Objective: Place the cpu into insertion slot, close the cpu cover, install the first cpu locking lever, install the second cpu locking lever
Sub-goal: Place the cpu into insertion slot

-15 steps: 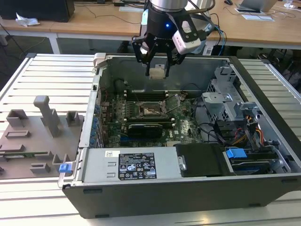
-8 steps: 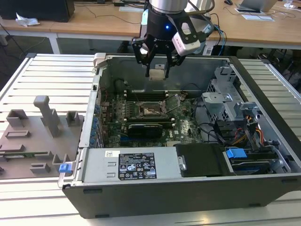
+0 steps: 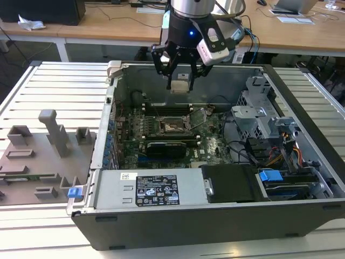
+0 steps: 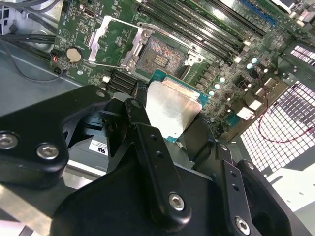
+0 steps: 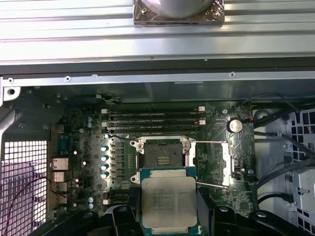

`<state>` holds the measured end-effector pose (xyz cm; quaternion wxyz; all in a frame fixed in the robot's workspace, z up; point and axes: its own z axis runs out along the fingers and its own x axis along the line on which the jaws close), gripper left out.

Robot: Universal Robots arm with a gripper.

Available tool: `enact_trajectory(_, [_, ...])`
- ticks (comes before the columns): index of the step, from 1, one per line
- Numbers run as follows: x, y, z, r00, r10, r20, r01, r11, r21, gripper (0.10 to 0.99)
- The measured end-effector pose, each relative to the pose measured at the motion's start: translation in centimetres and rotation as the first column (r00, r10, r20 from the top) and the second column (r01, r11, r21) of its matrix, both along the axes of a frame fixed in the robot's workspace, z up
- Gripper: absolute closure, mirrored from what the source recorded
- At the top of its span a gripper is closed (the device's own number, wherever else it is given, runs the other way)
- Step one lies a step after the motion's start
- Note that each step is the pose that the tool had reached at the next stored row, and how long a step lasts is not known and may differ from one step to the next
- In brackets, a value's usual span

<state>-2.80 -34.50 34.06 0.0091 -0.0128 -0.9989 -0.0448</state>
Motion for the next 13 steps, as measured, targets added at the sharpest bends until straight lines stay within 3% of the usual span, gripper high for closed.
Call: enact_trajectory(13, [0.0,0.0,-0.43,1.0,0.0,0.0001,0.0,1.0,0.0,0.545])
